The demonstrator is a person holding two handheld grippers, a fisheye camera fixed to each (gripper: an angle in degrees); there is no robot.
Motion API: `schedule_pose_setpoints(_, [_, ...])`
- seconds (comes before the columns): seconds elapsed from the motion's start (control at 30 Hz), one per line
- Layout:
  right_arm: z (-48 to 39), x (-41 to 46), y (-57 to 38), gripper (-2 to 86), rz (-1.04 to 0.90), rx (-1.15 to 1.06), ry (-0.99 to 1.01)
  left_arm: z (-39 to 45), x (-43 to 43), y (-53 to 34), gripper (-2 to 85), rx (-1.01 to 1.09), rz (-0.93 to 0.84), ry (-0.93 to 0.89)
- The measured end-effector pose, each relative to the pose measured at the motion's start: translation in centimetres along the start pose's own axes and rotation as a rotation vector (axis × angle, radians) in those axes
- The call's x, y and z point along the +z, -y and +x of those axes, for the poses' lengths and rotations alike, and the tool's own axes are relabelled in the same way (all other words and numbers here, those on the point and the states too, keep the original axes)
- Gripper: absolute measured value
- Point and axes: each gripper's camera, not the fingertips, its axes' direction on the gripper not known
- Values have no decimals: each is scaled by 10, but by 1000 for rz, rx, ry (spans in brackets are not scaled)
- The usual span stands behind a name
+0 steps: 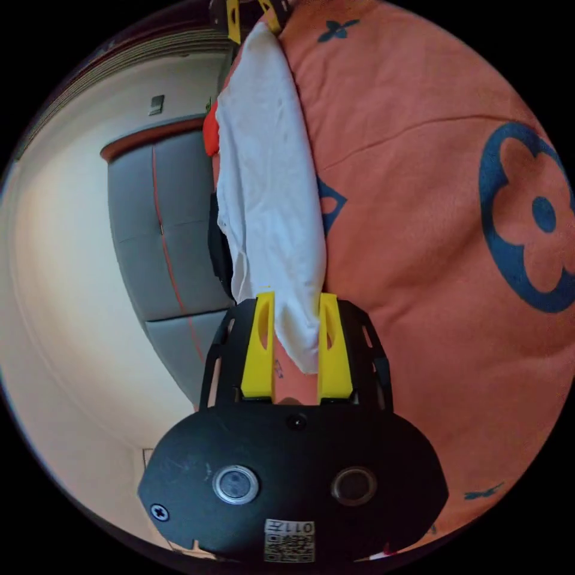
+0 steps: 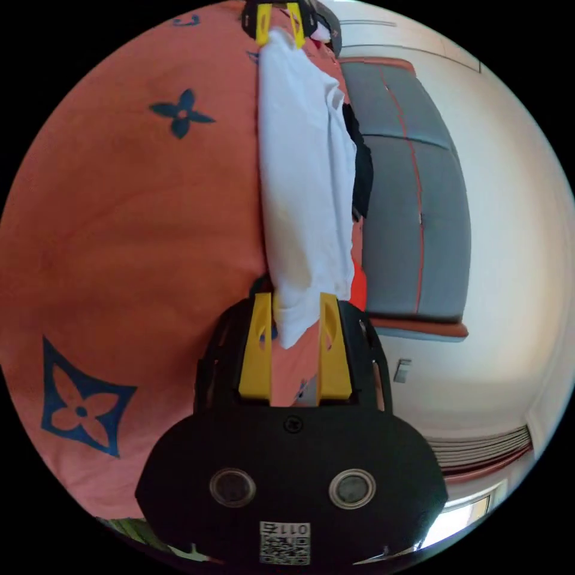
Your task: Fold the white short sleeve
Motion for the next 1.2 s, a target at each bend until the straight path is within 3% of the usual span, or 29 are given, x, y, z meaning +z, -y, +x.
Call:
schedule_pose_setpoints(0.17, [-14, -11, 28, 119, -18, 52, -98, 29, 6, 21, 71, -13, -68, 154])
schedule_pose_setpoints(0.27, [-12, -13, 46, 111, -38, 51, -50, 27, 13, 32, 49, -58, -102, -45])
schedule_pose_setpoints(0.37, [-28, -21, 48, 77, -36, -54, -38, 46, 3, 29, 39, 16, -69, 18])
schedule_pose_setpoints(0.57, [7, -61, 36, 65, -9, -38, 137, 33, -31, 12, 47, 82, -3, -117])
schedule_pose_setpoints(0.7, [2, -67, 37, 73, -22, -111, 86, 51, -35, 10, 85, 107, -38, -135])
schedule_pose_setpoints(0.83, [-18, -61, 37, 98, -80, -120, 158, 54, -56, 7, 125, -60, -47, -171])
schedule_pose_setpoints(1.07, [-38, -54, 16, 102, -86, -8, 110, 114, -77, 13, 111, 72, -12, 28])
schedule_pose_setpoints(1.2, [-41, -38, 1, 93, -82, 55, 59, 106, -74, -2, 111, -11, 33, 68])
